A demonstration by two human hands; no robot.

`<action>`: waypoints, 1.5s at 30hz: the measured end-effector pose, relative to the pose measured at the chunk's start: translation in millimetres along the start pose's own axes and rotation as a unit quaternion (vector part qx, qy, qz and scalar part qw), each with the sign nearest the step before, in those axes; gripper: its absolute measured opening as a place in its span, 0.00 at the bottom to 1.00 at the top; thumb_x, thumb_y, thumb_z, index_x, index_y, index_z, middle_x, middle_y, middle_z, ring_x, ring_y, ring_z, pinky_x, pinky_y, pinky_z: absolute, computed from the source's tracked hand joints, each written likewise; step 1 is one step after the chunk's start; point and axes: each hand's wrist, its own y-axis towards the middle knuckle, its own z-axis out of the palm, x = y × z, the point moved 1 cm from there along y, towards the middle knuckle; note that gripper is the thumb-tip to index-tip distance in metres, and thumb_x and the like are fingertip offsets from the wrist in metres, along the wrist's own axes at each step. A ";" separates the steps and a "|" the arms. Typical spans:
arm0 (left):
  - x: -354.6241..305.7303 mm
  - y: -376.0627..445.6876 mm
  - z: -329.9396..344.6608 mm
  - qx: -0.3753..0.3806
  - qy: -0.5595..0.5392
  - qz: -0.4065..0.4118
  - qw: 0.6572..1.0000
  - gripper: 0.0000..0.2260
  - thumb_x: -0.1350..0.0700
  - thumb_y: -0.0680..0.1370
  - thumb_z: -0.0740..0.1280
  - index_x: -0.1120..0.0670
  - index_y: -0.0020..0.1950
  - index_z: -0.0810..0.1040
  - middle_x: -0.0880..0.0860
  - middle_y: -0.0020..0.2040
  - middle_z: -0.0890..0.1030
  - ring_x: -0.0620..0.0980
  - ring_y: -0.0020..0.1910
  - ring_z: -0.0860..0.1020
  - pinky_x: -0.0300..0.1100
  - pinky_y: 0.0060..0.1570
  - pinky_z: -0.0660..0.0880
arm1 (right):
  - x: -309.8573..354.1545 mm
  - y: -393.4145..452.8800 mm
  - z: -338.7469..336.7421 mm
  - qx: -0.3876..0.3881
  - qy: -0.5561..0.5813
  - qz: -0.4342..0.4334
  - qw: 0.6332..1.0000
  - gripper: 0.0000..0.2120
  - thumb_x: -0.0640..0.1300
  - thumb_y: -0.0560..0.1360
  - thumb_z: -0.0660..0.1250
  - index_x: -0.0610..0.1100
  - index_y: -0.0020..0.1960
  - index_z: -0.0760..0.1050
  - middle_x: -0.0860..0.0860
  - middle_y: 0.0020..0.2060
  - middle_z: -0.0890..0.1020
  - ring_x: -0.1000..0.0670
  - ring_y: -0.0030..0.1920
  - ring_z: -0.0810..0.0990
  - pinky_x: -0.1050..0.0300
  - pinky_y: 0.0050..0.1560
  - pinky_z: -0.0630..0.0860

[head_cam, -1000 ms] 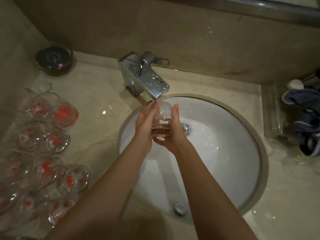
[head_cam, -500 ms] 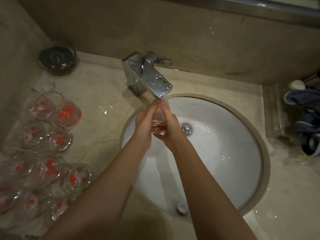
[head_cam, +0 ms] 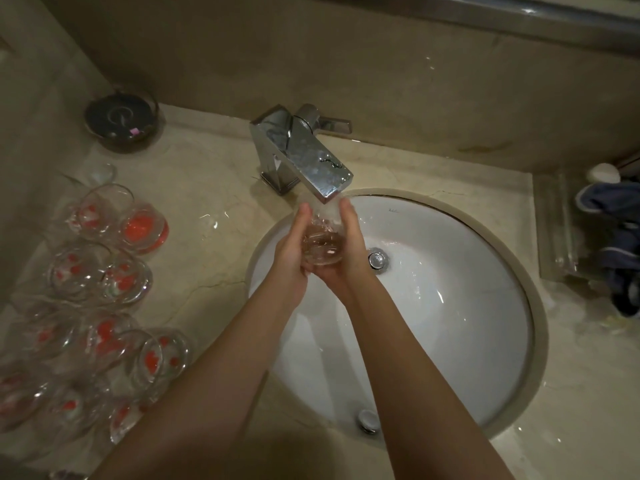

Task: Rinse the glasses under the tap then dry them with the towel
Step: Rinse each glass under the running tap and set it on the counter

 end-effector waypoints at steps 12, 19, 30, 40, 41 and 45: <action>3.4 2.5 -1.6 0.007 0.012 -0.032 0.999 0.30 0.37 0.65 0.69 0.58 0.56 0.81 0.56 0.51 0.85 0.51 0.49 0.83 0.44 0.54 0.77 | 1.0 -6.7 -4.1 -0.009 0.025 0.021 0.999 0.26 0.64 0.76 0.61 0.41 0.53 0.78 0.47 0.41 0.84 0.48 0.43 0.83 0.56 0.42 0.80; 9.7 5.0 -8.2 0.008 0.034 -0.008 0.999 0.35 0.40 0.64 0.75 0.58 0.65 0.77 0.57 0.59 0.82 0.55 0.57 0.81 0.52 0.62 0.74 | 5.4 -12.9 -12.2 0.010 -0.032 0.012 0.999 0.29 0.65 0.76 0.60 0.42 0.59 0.78 0.44 0.53 0.84 0.47 0.53 0.83 0.52 0.52 0.79; 2.5 3.6 -4.3 0.046 -0.004 -0.045 0.998 0.35 0.42 0.68 0.75 0.62 0.67 0.74 0.61 0.57 0.82 0.56 0.52 0.82 0.48 0.51 0.80 | -0.7 -17.4 -20.7 0.034 -0.090 0.028 0.995 0.33 0.69 0.77 0.52 0.42 0.56 0.79 0.47 0.41 0.84 0.49 0.35 0.81 0.58 0.39 0.78; 6.9 2.7 -9.2 0.051 0.045 -0.006 0.998 0.34 0.58 0.63 0.79 0.61 0.67 0.74 0.58 0.58 0.81 0.55 0.52 0.82 0.46 0.48 0.79 | 46.2 -18.6 -5.0 -0.142 -0.202 -0.137 0.959 0.19 0.53 0.81 0.57 0.44 0.67 0.71 0.48 0.64 0.75 0.47 0.62 0.76 0.51 0.57 0.75; 7.3 2.4 -8.0 0.046 0.048 -0.008 0.998 0.34 0.59 0.61 0.80 0.60 0.65 0.74 0.57 0.58 0.81 0.53 0.51 0.83 0.44 0.48 0.79 | 53.1 -19.1 2.0 -0.132 -0.209 -0.160 0.956 0.21 0.54 0.81 0.57 0.47 0.70 0.68 0.50 0.67 0.73 0.48 0.66 0.73 0.49 0.63 0.73; 5.0 -3.7 -3.2 0.023 0.037 -0.016 0.999 0.33 0.63 0.58 0.79 0.56 0.62 0.75 0.53 0.53 0.82 0.48 0.44 0.83 0.42 0.46 0.78 | 80.7 -18.1 34.3 -0.075 -0.262 -0.234 0.933 0.28 0.54 0.81 0.57 0.51 0.78 0.55 0.52 0.77 0.61 0.50 0.75 0.61 0.45 0.74 0.62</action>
